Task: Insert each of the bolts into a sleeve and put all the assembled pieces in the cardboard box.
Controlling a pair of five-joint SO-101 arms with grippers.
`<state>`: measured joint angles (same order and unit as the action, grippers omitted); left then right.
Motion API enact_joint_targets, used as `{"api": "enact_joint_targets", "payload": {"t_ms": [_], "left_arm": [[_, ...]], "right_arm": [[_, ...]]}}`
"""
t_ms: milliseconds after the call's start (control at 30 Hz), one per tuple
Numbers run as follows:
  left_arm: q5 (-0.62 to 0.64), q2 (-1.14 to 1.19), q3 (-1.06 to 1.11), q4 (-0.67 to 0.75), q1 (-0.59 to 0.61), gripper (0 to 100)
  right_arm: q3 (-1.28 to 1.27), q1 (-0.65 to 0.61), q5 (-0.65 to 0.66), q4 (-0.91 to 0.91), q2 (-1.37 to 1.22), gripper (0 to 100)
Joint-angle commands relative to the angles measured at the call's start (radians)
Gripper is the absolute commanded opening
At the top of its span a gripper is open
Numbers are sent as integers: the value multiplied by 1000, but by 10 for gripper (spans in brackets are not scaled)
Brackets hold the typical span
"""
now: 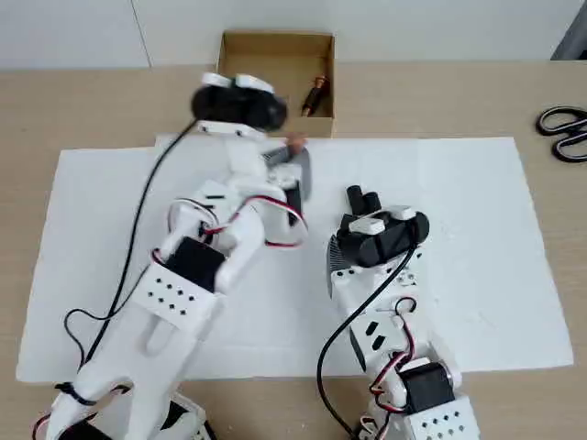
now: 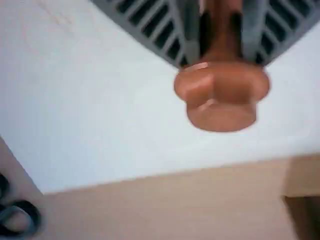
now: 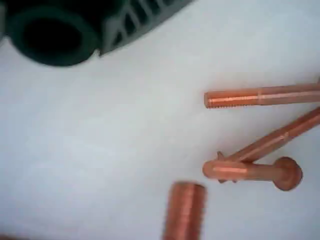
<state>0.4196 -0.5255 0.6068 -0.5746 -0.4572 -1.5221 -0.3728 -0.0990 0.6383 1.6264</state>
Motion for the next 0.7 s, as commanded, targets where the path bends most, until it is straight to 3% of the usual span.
{"api": "enact_joint_targets", "payload": {"t_ms": [0, 300, 667], "left_arm": [[5, -48, -8, 35, -46, 6], [3, -48, -5, 40, -94, 6], [-2, -48, 117, 265, -115, 6]], "right_arm": [[-17, -5, -44, -45, 45, 24], [-25, -12, -114, -39, 73, 2], [-51, -70, -114, -44, 73, 2]]}}
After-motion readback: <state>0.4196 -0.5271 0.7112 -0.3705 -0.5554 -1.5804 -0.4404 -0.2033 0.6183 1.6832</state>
